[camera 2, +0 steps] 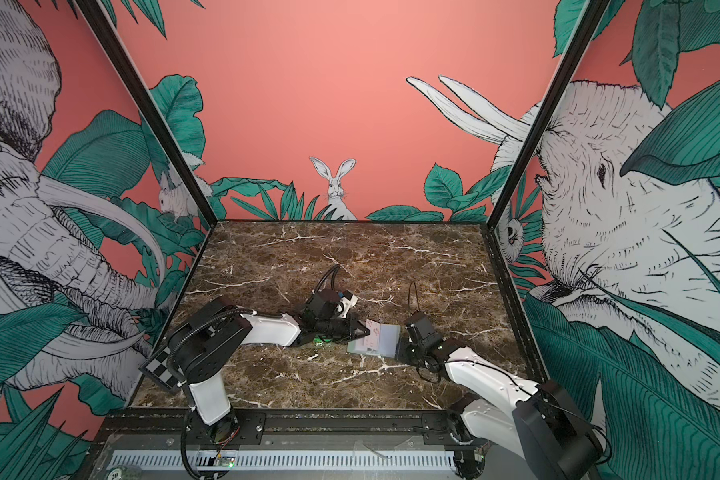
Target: Put the credit cards into the card holder
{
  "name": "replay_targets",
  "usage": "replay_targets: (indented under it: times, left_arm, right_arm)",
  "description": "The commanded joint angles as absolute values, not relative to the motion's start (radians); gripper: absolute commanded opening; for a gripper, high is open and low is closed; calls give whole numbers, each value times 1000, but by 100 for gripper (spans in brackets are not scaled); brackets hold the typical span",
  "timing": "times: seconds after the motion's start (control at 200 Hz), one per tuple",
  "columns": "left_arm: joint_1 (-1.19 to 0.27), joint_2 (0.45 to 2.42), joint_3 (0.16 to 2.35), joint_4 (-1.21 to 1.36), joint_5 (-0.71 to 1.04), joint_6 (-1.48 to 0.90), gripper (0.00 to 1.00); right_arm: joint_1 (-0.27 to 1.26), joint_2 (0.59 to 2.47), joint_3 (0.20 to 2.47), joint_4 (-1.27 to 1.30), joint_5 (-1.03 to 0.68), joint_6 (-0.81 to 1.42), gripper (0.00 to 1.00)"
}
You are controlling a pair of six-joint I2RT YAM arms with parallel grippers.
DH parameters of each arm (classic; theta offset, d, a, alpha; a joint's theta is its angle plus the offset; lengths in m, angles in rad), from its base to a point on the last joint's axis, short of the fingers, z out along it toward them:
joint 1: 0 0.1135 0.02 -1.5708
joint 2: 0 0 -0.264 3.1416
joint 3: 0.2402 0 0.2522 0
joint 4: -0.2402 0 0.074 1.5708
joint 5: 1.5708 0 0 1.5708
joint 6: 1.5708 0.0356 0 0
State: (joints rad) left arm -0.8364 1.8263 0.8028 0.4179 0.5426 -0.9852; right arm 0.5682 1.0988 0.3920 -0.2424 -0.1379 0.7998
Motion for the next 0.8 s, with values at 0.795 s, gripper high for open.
replay_targets:
  times: [0.795]
  left_arm:
    - [-839, 1877, 834, 481, 618, -1043, 2]
  right_arm:
    - [565, 1107, 369, -224, -109, 785, 5]
